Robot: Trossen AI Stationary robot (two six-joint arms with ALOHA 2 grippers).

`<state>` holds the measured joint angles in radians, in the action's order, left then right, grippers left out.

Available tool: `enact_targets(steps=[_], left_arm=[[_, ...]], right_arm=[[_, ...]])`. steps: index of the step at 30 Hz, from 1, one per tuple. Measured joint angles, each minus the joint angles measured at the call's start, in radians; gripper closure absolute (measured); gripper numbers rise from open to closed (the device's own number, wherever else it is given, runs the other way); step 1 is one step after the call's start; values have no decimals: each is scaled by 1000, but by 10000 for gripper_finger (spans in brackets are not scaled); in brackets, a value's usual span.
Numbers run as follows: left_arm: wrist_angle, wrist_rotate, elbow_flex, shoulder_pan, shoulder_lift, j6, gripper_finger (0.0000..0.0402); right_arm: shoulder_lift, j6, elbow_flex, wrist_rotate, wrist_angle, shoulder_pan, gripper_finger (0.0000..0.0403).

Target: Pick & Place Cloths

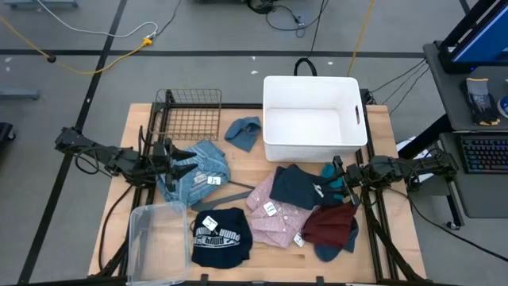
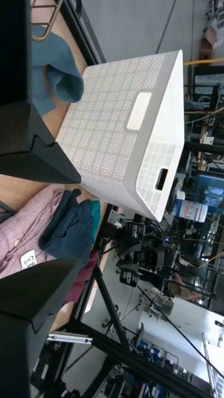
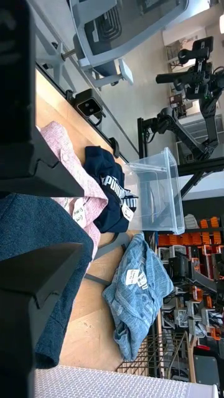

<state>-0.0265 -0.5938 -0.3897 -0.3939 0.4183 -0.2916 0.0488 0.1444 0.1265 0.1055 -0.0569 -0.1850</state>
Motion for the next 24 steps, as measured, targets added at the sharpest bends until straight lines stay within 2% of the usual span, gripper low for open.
enact_targets(steps=[10,16,24], left_arm=[[0,0,0,0,0,0,192],[0,0,0,0,0,0,192],[0,0,0,0,0,0,192]], right_arm=[[0,0,0,0,0,0,282],[0,0,0,-83,1,0,282],[0,-10,0,-83,0,0,282]])
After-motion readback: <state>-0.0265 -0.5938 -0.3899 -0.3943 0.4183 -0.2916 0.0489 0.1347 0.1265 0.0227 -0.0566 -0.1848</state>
